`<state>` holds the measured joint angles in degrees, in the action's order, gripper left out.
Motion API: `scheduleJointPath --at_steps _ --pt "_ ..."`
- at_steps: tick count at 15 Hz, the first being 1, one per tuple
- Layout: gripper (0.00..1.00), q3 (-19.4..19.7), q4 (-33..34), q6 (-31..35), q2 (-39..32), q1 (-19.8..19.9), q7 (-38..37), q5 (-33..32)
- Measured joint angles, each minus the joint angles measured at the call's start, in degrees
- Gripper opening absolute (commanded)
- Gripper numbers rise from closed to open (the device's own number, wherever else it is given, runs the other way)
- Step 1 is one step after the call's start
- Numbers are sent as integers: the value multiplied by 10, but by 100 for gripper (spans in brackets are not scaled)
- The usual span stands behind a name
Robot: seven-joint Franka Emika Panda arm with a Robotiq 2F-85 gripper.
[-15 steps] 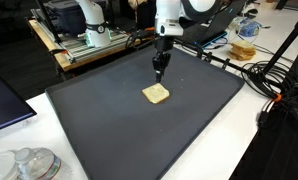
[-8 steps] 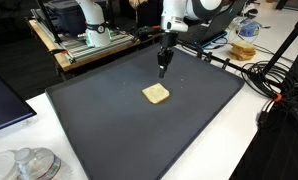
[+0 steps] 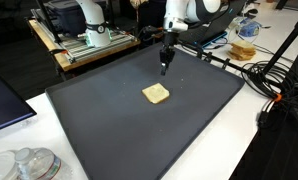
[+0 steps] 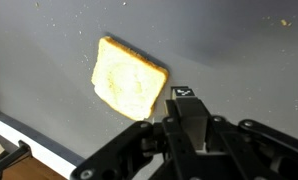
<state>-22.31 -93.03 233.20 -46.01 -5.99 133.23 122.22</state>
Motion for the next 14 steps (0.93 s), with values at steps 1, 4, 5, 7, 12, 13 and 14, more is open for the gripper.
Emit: scheduleJointPath --at_steps 1,4,5,7,12,13,14 --pt "5 5 -5 0 0 -9 -16 -5" --pt "5 11 -18 0 1 -23 -47 -15" --pt "5 10 -21 0 3 -24 -47 -15" --pt "5 7 -24 0 7 -19 -42 -14" --pt "5 -30 -19 0 36 34 49 32" --pt "5 -41 -12 1 43 50 79 50" --pt "5 -51 -3 4 48 68 111 71"
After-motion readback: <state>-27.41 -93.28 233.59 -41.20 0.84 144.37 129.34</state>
